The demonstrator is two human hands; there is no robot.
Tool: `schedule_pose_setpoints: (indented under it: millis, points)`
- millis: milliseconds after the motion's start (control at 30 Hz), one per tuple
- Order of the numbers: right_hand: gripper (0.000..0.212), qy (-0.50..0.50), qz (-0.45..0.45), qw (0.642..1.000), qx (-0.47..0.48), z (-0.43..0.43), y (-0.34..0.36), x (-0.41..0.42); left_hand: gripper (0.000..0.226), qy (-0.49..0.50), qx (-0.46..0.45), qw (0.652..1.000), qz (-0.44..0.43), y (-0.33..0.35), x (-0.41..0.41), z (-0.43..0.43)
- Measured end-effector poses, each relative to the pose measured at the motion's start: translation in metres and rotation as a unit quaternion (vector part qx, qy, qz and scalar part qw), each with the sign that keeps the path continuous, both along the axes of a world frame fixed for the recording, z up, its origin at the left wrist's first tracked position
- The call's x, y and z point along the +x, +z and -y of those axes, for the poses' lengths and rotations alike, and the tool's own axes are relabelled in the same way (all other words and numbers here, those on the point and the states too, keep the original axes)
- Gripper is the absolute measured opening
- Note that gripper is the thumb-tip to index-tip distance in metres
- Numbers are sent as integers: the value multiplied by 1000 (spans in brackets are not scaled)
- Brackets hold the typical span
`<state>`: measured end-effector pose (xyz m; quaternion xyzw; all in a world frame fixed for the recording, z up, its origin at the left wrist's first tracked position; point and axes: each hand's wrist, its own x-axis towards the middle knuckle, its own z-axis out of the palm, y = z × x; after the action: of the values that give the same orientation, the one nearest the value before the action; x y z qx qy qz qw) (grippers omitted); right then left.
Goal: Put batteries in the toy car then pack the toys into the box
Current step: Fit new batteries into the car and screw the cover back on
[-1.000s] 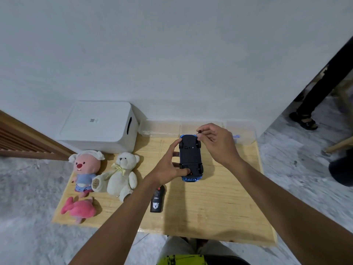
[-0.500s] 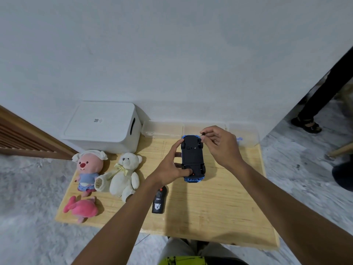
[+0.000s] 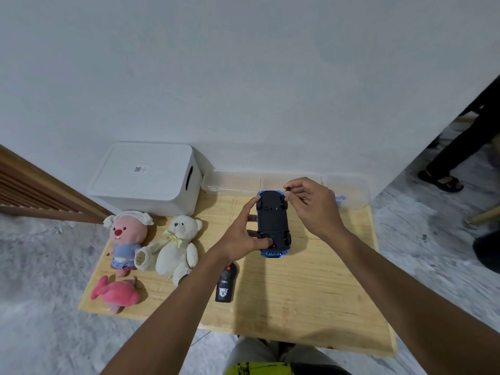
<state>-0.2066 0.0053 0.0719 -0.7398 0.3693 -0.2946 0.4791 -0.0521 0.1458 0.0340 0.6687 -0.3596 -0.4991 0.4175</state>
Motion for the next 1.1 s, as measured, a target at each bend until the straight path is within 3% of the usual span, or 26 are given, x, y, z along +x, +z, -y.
schedule_pose_setpoints:
  millis: [467, 833, 967, 1100]
  points:
    - [9, 11, -5, 1000, -8, 7, 3, 4, 103, 3, -9, 1000, -4, 4, 0, 4]
    - [22, 65, -33, 991, -110, 9, 11, 9, 103, -5, -9, 1000, -2, 10, -1, 7]
    - [4, 19, -16, 998, -54, 11, 11, 14, 102, -6, -14, 1000, 1, 12, -1, 7]
    - [13, 1, -11, 999, -52, 12, 10, 14, 102, -8, -19, 1000, 3, 15, -2, 8]
